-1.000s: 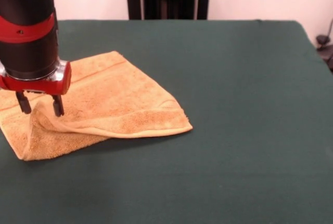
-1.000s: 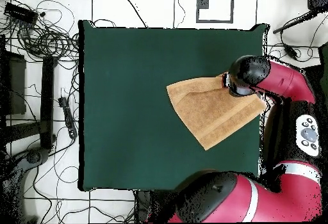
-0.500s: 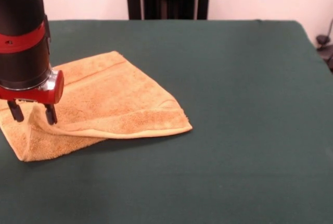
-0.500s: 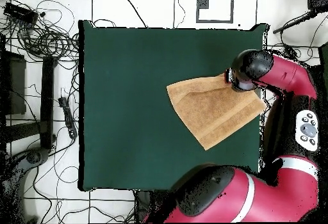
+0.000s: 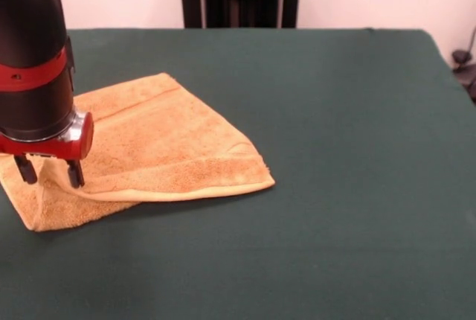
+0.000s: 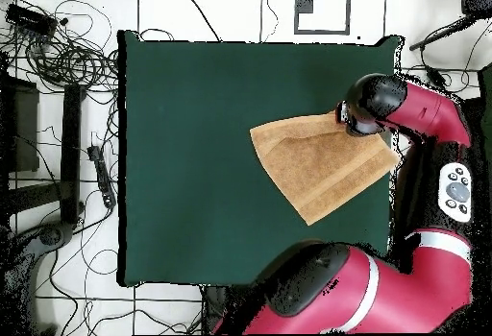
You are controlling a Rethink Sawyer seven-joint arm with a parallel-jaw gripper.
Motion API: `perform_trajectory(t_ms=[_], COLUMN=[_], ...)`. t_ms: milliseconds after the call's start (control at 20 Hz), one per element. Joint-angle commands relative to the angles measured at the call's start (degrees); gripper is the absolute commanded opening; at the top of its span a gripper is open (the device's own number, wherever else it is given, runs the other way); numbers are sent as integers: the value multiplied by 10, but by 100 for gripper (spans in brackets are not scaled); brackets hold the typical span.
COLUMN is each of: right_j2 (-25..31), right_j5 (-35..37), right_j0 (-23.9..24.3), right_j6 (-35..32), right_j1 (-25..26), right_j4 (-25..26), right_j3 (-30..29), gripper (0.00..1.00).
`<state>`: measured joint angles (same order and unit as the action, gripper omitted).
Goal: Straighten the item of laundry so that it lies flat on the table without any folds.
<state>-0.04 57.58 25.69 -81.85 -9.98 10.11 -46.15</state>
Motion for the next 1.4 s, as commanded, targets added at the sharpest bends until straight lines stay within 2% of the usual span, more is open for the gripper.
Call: perform_trajectory(t_ms=[50, 350, 700, 1100, 1400], right_j2=[70, 73, 80, 79, 76], right_j5=[22, 27, 39, 46, 79], right_j0=[-23, -29, -33, -43, -56], right_j6=[6, 16, 37, 10, -8], right_j1=[15, 25, 55, 102, 134], right_j4=[-16, -15, -11, -16, -18], right_j3=[-4, 16, 67, 134, 197], gripper=[100, 100, 100, 100, 100])
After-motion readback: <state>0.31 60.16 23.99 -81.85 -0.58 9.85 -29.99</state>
